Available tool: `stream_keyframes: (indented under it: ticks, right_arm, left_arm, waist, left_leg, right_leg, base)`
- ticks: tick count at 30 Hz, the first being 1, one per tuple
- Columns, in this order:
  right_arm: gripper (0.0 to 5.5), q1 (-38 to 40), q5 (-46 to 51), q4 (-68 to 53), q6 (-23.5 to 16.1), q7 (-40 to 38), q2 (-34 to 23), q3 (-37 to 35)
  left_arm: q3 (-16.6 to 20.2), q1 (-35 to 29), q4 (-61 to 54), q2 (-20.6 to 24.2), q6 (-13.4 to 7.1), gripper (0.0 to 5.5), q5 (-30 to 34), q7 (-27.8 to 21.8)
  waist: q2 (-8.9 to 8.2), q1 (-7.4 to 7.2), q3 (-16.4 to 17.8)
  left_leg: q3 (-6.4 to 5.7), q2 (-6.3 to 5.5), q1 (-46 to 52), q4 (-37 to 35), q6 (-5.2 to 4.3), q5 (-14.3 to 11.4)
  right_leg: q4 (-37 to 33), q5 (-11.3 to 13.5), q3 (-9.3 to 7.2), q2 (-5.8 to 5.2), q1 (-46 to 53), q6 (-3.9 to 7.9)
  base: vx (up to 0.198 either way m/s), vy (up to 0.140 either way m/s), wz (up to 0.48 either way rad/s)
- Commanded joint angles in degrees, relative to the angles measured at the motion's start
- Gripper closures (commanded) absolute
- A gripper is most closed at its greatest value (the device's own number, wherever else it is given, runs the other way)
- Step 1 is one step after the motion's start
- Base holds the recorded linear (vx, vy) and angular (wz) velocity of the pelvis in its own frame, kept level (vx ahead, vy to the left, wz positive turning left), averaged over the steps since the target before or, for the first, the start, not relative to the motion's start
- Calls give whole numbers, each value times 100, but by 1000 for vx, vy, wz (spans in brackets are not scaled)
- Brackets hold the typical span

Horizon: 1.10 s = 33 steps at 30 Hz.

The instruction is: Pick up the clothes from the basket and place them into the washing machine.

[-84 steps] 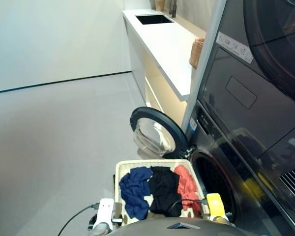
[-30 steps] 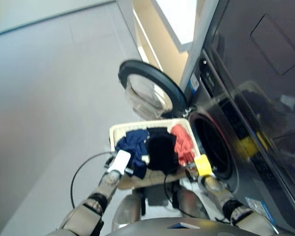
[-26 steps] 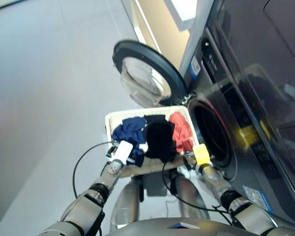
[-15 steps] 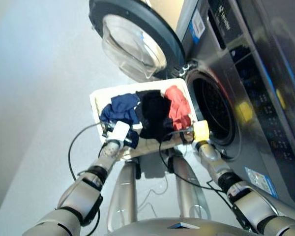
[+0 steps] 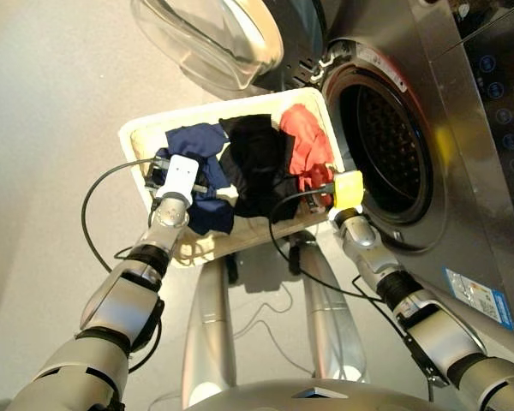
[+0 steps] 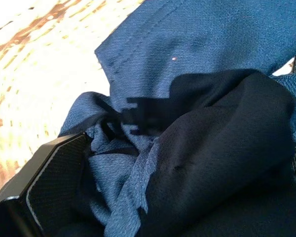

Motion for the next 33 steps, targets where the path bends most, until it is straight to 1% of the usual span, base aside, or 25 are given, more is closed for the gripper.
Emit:
stream_keyframes:
  ticks: [1,4,6,7,8,9,13,16,20,22,24,26,28,30,31,33]
  right_arm:
    - [0,13,257,-654,-477,25,-45,160]
    - [0,26,330,-787,-458,79,-46,168]
    - [0,51,332,-837,-447,102,-46,173]
    - [0,63,340,-833,-441,107,-44,165]
    - [0,77,339,-816,-433,116,-27,169]
    - [0,78,328,-828,-421,116,-23,161]
    - [0,146,262,-811,-405,140,-19,121]
    - [0,204,233,-766,-392,175,-36,95]
    - [0,304,109,-704,-370,212,-73,57]
    - [0,336,-171,-660,-352,165,-120,86]
    - [0,319,-718,-668,-268,77,-239,238]
    - [0,368,-1120,-786,-263,55,-381,317]
    - [0,442,-1423,-829,-258,63,-503,378]
    - [0,479,-1767,-842,-218,87,-592,518]
    - [0,493,-1902,-874,-184,105,-644,566]
    - [0,464,-2225,-871,-185,145,-717,744]
  left_arm:
    - [146,-370,250,339,-153,0,-214,6]
    - [146,-448,317,389,-77,0,-356,-167]
    - [147,-470,360,352,-30,0,-415,-284]
    - [154,-466,342,330,-17,99,-414,-285]
    - [157,-456,376,289,-7,386,-420,-325]
    - [173,-436,357,266,-10,550,-446,-343]
    - [148,-296,333,94,-23,550,-474,-476]
    - [127,-172,233,-21,-68,550,-535,-526]
    - [191,150,-68,-219,-226,550,-862,-665]
    - [216,371,-364,-315,-317,550,-1064,-751]
    - [266,577,-674,-439,-411,550,-1378,-866]
    - [280,867,-1162,-562,-507,550,-1669,-1016]
    - [215,1096,-1593,-625,-586,550,-1854,-1186]
    - [101,1279,-1904,-721,-593,550,-1942,-1304]
    - [37,1332,-2180,-693,-606,550,-1945,-1326]
    - [-61,1454,-2421,-744,-582,550,-2075,-1478]
  waist:
    - [163,-52,-201]
    - [169,-86,-175]
    - [179,-93,-146]
    - [182,-92,-143]
    - [190,-95,-142]
    - [193,-90,-131]
    - [215,-80,-184]
    - [235,-67,-282]
    - [276,-12,-388]
    - [296,37,-424]
    - [292,96,-405]
    - [295,152,-404]
    - [302,194,-400]
    - [303,238,-384]
    - [310,266,-366]
    - [321,298,-350]
  left_leg:
    - [-24,-64,-101,-158,77,-44]
    - [-23,-59,-262,-124,89,-35]
    - [13,-49,-345,-47,109,-55]
    - [29,-44,-375,-39,115,-61]
    - [34,-45,-404,-7,120,-65]
    - [41,-51,-412,-5,128,-68]
    - [37,-67,-395,-64,128,-32]
    - [6,-81,-321,-198,116,17]
    - [-4,-85,-25,-482,91,103]
    - [-16,-99,225,-726,69,174]
    - [2,-136,514,-935,42,248]
    - [-18,-194,863,-1204,23,338]
    - [-36,-243,1209,-1452,3,417]
    - [-47,-297,1579,-1667,-9,477]
    - [-52,-322,1742,-1767,-6,497]
    - [-60,-366,2044,-1933,-8,543]
  right_leg:
    - [140,-462,-187,61,176,226]
    - [146,-431,-186,89,25,235]
    - [218,-424,-190,113,-70,237]
    - [220,-422,-182,117,-95,240]
    - [230,-419,-186,121,-122,239]
    - [237,-406,-176,129,-147,244]
    - [190,-366,-179,119,-153,250]
    - [114,-333,-184,105,-97,247]
    - [-88,-281,-204,55,148,236]
    - [-233,-243,-193,19,367,246]
    - [-409,-190,-217,-17,669,254]
    - [-622,-139,-234,-40,1016,270]
    - [-815,-103,-252,-71,1353,286]
    - [-1011,-74,-270,-86,1722,294]
    - [-1086,-65,-270,-87,1869,299]
    - [-1249,-45,-286,-98,2190,307]
  base:
    - [0,0,0]
    - [0,0,0]
    - [0,0,0]
    - [0,0,0]
    - [0,0,0]
    - [0,0,0]
    - [0,0,0]
    - [0,0,0]
    - [0,0,0]
    - [0,0,0]
    - [0,0,0]
    - [28,-57,79]
    - [33,-61,116]
    - [16,-27,73]
    - [0,0,0]
    - [-30,-27,60]
